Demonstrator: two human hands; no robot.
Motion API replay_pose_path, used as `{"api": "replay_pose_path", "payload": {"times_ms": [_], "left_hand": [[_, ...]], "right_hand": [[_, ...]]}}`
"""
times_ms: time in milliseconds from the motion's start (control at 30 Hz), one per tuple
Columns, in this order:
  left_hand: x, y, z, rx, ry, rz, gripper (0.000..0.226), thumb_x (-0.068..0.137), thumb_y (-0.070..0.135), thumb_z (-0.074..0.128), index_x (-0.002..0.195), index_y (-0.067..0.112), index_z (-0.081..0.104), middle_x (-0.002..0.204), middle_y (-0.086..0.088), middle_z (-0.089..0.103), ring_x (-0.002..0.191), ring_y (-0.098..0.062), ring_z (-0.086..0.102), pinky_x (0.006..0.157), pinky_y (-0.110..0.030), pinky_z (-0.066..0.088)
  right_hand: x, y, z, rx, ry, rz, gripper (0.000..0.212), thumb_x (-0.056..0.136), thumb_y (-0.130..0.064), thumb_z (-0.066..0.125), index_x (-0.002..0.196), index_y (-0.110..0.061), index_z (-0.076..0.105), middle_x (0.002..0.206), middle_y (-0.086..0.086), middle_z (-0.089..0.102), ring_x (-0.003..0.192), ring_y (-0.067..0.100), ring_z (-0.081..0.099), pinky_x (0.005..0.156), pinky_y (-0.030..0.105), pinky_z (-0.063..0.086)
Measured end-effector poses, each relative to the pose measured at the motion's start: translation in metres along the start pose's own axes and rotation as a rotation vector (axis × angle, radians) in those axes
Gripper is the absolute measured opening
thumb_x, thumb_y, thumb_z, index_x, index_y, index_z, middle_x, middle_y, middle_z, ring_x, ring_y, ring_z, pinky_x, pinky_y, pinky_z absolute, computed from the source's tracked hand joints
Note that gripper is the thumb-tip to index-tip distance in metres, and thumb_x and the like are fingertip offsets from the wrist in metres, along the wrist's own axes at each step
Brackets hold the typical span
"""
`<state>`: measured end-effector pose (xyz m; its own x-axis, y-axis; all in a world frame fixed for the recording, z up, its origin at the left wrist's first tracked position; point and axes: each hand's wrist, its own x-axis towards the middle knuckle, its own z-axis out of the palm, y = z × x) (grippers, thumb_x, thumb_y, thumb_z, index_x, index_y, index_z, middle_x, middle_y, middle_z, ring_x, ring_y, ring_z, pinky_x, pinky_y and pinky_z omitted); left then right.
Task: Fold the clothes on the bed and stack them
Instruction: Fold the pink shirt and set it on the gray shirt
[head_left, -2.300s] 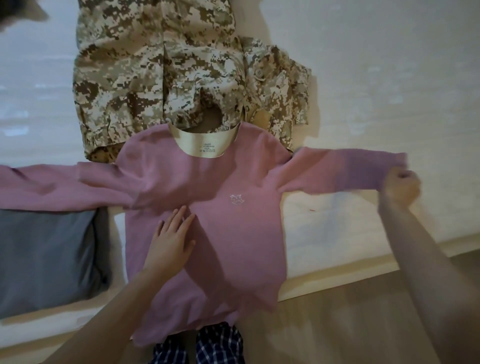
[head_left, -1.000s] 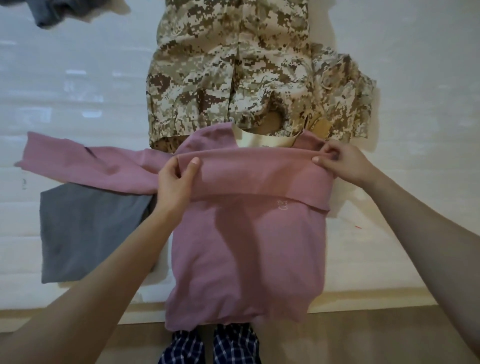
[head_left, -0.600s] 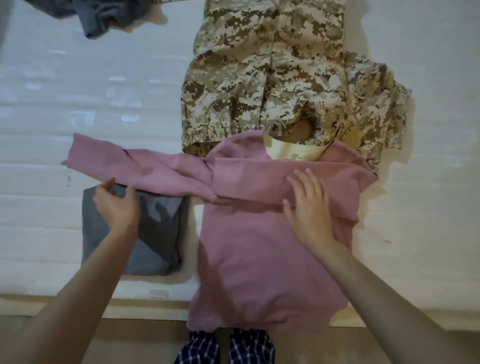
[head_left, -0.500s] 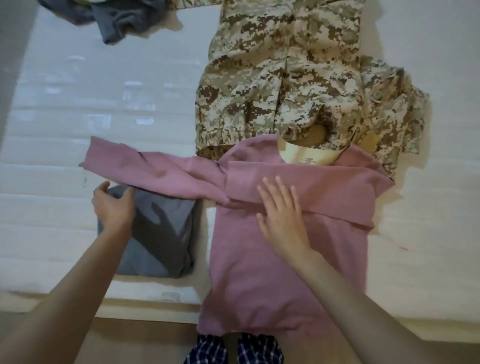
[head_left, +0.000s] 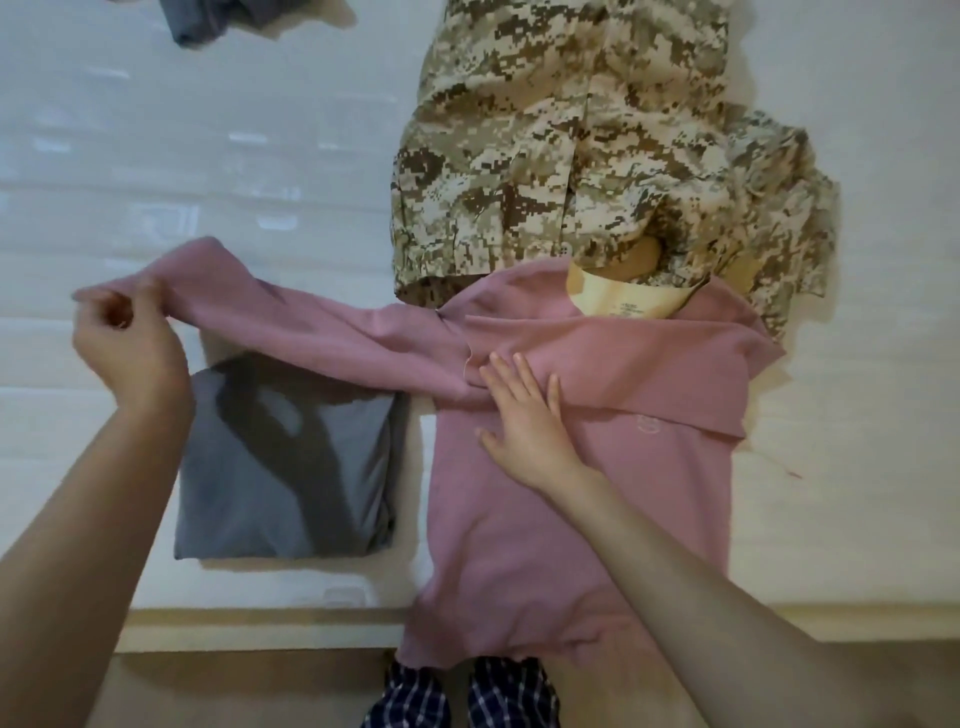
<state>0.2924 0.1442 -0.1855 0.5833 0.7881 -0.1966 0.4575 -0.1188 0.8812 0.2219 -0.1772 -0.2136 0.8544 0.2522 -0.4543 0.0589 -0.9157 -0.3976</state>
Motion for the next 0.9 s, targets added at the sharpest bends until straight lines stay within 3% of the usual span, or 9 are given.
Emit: {"api": "replay_pose_path", "payload": {"times_ms": [133, 200, 267, 367, 433, 533, 700, 833, 900], "left_hand": [[-0.111, 0.045, -0.008, -0.071, -0.104, 0.375, 0.008, 0.093, 0.040, 0.051, 0.093, 0.036, 0.044, 0.090, 0.024, 0.053, 0.087, 0.010, 0.050, 0.079, -0.010, 0.041], [-0.179, 0.057, 0.012, -0.061, -0.367, 0.511, 0.007, 0.094, 0.035, 0.051, 0.094, 0.036, 0.044, 0.088, 0.023, 0.054, 0.084, 0.008, 0.050, 0.076, -0.012, 0.041], [-0.237, 0.058, 0.043, 0.058, -0.686, 0.604, 0.010, 0.092, 0.031, 0.053, 0.101, 0.026, 0.050, 0.097, 0.010, 0.058, 0.093, -0.007, 0.055, 0.085, -0.030, 0.046], [-0.280, 0.040, 0.086, 0.409, -1.128, 0.827, 0.031, 0.092, 0.027, 0.057, 0.120, 0.017, 0.056, 0.144, -0.004, 0.043, 0.140, -0.018, 0.031, 0.118, -0.044, 0.011], [-0.274, 0.023, 0.098, 0.548, -1.166, 0.869, 0.039, 0.090, 0.026, 0.059, 0.128, 0.017, 0.053, 0.153, -0.003, 0.031, 0.145, -0.017, 0.018, 0.117, -0.040, -0.003], [-0.247, 0.007, 0.103, 0.654, -0.969, 0.841, 0.042, 0.082, 0.011, 0.068, 0.122, 0.008, 0.058, 0.144, -0.016, 0.043, 0.137, -0.034, 0.035, 0.113, -0.053, 0.016], [-0.179, -0.003, 0.102, 0.800, -0.769, 0.798, 0.042, 0.085, 0.011, 0.063, 0.126, 0.010, 0.053, 0.135, -0.013, 0.052, 0.124, -0.037, 0.045, 0.105, -0.051, 0.028], [-0.146, 0.003, 0.116, 1.010, -0.824, 0.834, 0.042, 0.091, 0.025, 0.059, 0.129, 0.012, 0.050, 0.129, -0.016, 0.056, 0.129, -0.035, 0.041, 0.112, -0.051, 0.014], [-0.131, 0.009, 0.118, 1.132, -0.841, 0.895, 0.035, 0.090, 0.033, 0.060, 0.118, 0.014, 0.058, 0.115, -0.014, 0.064, 0.124, -0.034, 0.044, 0.113, -0.052, 0.006]], "right_hand": [[-0.020, -0.018, -0.049, 1.084, 0.042, 0.192, 0.058, 0.087, -0.031, 0.063, 0.138, -0.020, 0.039, 0.142, 0.003, 0.047, 0.124, 0.007, 0.048, 0.102, 0.021, 0.037], [-0.036, -0.012, -0.075, 1.525, 0.013, 0.223, 0.054, 0.082, -0.046, 0.058, 0.131, -0.026, 0.045, 0.131, 0.002, 0.058, 0.113, 0.008, 0.059, 0.095, 0.029, 0.047], [-0.052, 0.015, -0.095, 1.896, 0.028, 0.241, 0.059, 0.079, -0.057, 0.050, 0.128, -0.024, 0.048, 0.124, 0.004, 0.064, 0.106, 0.016, 0.064, 0.086, 0.038, 0.053], [-0.070, 0.076, -0.108, 2.189, 0.228, 0.375, 0.063, 0.081, -0.060, 0.047, 0.125, -0.016, 0.051, 0.114, 0.010, 0.064, 0.103, 0.026, 0.061, 0.085, 0.045, 0.049], [-0.073, 0.112, -0.103, 2.087, 0.326, 0.573, 0.053, 0.089, -0.059, 0.039, 0.121, -0.019, 0.053, 0.120, 0.011, 0.059, 0.111, 0.028, 0.056, 0.095, 0.054, 0.041], [-0.071, 0.163, -0.087, 1.647, 0.260, 0.756, 0.050, 0.094, -0.057, 0.034, 0.122, -0.019, 0.049, 0.108, 0.004, 0.061, 0.096, 0.019, 0.059, 0.099, 0.046, 0.041], [-0.043, 0.187, -0.071, 1.229, 0.267, 0.730, 0.031, 0.085, -0.039, 0.065, 0.108, -0.017, 0.063, 0.108, 0.003, 0.065, 0.092, 0.013, 0.062, 0.073, 0.031, 0.055], [-0.030, 0.182, -0.076, 1.003, 0.376, 0.612, 0.030, 0.082, -0.026, 0.071, 0.094, 0.002, 0.068, 0.082, 0.002, 0.059, 0.077, 0.013, 0.054, 0.071, 0.024, 0.044], [-0.037, 0.186, -0.084, 1.086, 0.388, 0.494, 0.022, 0.084, -0.024, 0.069, 0.084, -0.003, 0.063, 0.076, 0.005, 0.051, 0.073, 0.014, 0.047, 0.069, 0.027, 0.038]]}}
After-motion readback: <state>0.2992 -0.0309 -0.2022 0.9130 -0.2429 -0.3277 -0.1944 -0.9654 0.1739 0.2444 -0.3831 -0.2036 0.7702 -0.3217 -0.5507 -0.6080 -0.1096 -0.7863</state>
